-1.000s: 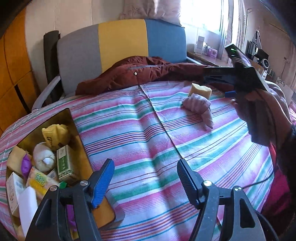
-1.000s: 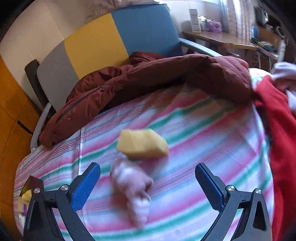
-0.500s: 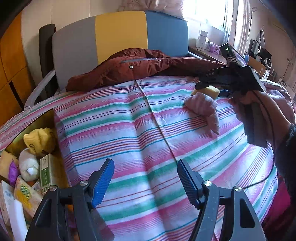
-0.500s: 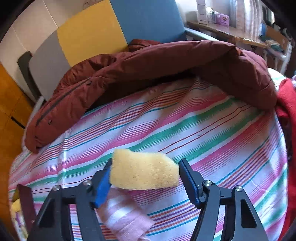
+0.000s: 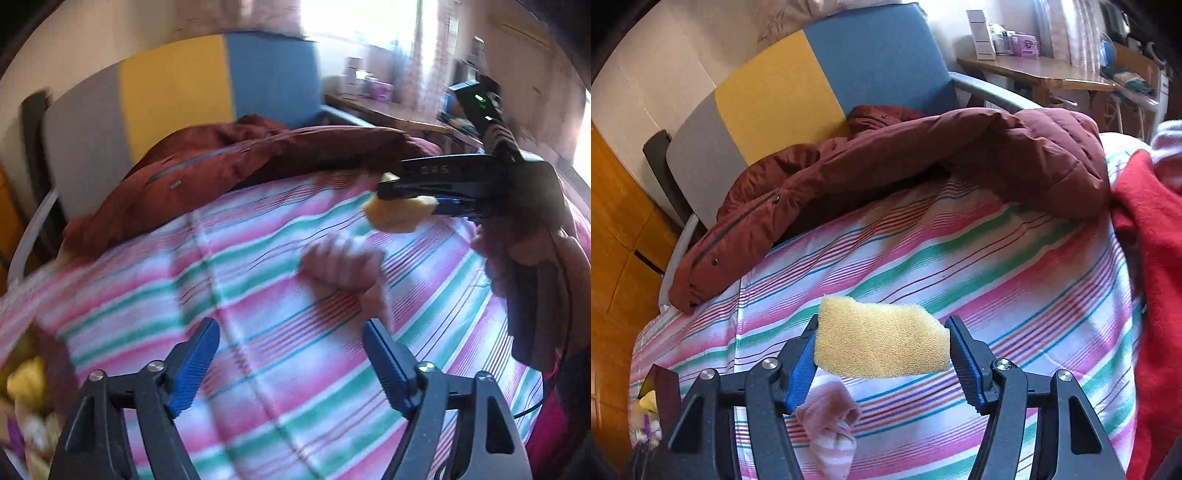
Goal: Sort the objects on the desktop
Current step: 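Grasp the yellow sponge with the right tool while the left tool grasps the pink striped sock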
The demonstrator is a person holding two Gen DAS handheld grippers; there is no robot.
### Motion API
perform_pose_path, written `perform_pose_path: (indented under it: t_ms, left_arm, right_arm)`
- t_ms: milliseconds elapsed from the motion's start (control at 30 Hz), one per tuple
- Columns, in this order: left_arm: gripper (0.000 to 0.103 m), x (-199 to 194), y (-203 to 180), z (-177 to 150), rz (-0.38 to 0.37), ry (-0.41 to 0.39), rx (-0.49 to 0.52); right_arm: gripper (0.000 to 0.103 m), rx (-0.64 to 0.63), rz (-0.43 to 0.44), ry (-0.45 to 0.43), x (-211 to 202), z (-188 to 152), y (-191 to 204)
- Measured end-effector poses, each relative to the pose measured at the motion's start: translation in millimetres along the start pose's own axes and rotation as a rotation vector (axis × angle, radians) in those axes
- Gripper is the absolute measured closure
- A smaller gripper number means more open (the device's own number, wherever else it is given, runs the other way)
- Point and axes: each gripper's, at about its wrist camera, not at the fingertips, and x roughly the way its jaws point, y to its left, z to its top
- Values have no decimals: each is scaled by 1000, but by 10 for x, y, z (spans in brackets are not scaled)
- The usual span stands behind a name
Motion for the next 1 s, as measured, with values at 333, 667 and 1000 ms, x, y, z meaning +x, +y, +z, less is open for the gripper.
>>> perform_pose_path:
  t_ms: [333,667,1000]
  left_arm:
    - [1,549,-349,415,-116,44,194]
    - [4,1009,-385,516,-109,102,248]
    - [55,1036,-378,387,-147,121,181]
  right_arm:
    - [37,42,55,-25,-129,123,-146]
    - [37,88,73,-33,-172,181,-288]
    - [37,57,57,-19,-109,169,-260]
